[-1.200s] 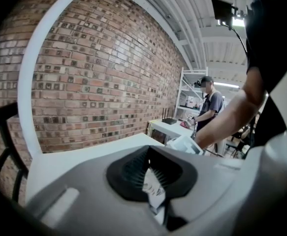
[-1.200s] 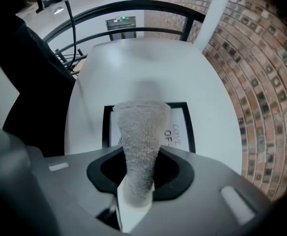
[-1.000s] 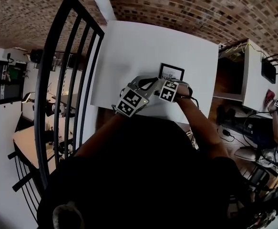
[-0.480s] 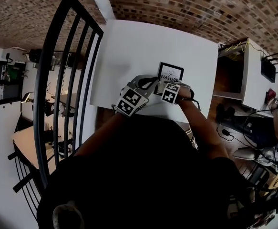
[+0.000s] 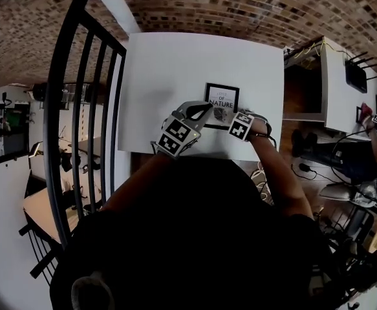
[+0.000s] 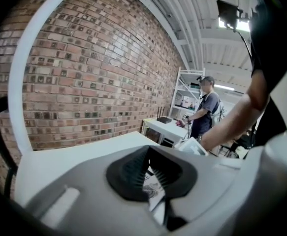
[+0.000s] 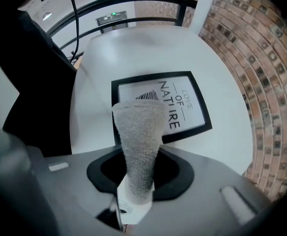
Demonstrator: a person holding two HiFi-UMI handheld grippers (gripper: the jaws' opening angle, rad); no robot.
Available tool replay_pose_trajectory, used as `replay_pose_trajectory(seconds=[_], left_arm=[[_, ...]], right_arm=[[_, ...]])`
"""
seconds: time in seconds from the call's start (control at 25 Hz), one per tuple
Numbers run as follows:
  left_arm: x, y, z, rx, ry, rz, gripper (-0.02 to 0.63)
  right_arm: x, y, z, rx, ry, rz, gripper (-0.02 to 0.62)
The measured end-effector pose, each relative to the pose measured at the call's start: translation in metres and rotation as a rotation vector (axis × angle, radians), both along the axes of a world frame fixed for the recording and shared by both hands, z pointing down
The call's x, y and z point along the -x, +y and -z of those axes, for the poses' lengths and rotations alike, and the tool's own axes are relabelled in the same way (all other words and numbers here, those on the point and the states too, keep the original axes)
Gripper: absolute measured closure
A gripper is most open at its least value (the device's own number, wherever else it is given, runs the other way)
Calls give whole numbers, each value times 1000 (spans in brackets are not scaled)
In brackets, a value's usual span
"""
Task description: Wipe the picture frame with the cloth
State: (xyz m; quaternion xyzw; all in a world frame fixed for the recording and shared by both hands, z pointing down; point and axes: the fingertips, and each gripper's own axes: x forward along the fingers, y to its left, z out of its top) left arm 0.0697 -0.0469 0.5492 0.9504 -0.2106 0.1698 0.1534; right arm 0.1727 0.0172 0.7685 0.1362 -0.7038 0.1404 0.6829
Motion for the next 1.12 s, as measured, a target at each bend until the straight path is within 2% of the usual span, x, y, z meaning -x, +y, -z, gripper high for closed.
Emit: replay_pose_trajectory(seconds=[0.24, 0.36, 0.44, 0.56, 0.72, 0.8, 0.96, 1.12], left_arm=[[-5, 3, 0, 1, -5, -20, 604], [-2, 2, -1, -14, -8, -13, 604], [1, 3, 1, -5, -9, -8, 604], [5, 2, 8, 8, 1, 5, 604], [11, -7, 25, -27, 30, 32, 604], [13, -9, 35, -44, 48, 44, 604], [11, -10, 59, -87, 97, 49, 604], [7, -6, 80, -135, 153, 45, 604]], right_arm=[[-39, 13, -5, 15, 24, -75, 480], [-34, 6, 5, -29, -50, -147, 480], [-20, -7, 19, -75, -162, -241, 480], [13, -35, 63, -182, -419, -364, 480], [50, -70, 155, -387, -776, -416, 480], [55, -77, 197, -486, -915, -435, 480], [56, -78, 267, -642, -1093, -447, 480], [58, -72, 304, -712, -1164, -432, 483]])
